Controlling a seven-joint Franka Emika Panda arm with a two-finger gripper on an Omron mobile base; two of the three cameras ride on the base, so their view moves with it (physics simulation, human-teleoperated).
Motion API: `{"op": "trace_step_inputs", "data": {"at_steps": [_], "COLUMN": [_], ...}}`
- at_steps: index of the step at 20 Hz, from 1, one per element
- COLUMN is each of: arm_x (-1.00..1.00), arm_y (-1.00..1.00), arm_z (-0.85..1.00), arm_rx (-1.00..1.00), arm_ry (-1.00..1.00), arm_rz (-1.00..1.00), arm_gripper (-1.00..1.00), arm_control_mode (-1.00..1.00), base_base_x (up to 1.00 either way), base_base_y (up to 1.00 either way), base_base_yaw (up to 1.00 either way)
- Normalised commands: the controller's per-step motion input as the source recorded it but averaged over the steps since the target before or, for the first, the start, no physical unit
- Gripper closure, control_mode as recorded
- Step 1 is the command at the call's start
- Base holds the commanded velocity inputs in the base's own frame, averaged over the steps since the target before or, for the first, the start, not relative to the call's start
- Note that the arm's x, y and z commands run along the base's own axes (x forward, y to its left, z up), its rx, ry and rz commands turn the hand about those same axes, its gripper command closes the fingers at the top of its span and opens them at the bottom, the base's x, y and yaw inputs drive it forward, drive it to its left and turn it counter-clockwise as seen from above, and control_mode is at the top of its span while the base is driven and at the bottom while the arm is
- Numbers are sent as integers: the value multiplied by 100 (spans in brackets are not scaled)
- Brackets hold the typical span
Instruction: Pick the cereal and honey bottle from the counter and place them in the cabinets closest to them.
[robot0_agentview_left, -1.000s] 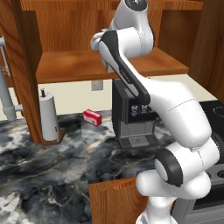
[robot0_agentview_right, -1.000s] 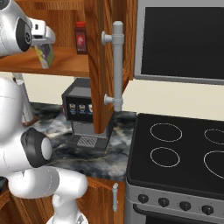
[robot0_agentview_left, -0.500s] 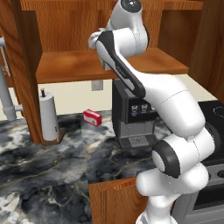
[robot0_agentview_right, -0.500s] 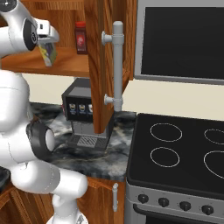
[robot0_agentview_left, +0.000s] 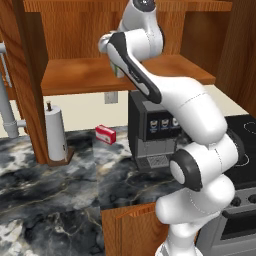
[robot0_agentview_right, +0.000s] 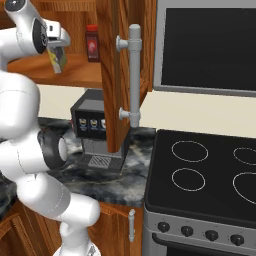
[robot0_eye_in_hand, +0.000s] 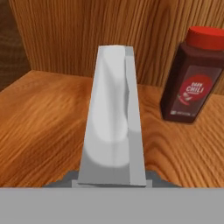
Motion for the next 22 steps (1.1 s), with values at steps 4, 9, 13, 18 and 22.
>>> {"op": "trace_step_inputs", "data": {"at_steps": [4,9,13,18,22], "arm_x": [25,24,18,9,8], "arm_y": [0,0,0,0,0], "arm_z": [-2,-6,-17,-34,-31], "arm_rx": [0,0,0,-1,0], "arm_ry": [0,0,0,0,0], "arm_rz": [-1,-1,-1,-1,-1], "arm_gripper": [100,100,100,100,100], "arm_control_mode": [-100,-100,-100,-100,-100], "base_base_x": [0,0,0,0,0], "base_base_y": [0,0,0,0,0], "base_base_yaw": [0,0,0,0,0]}}
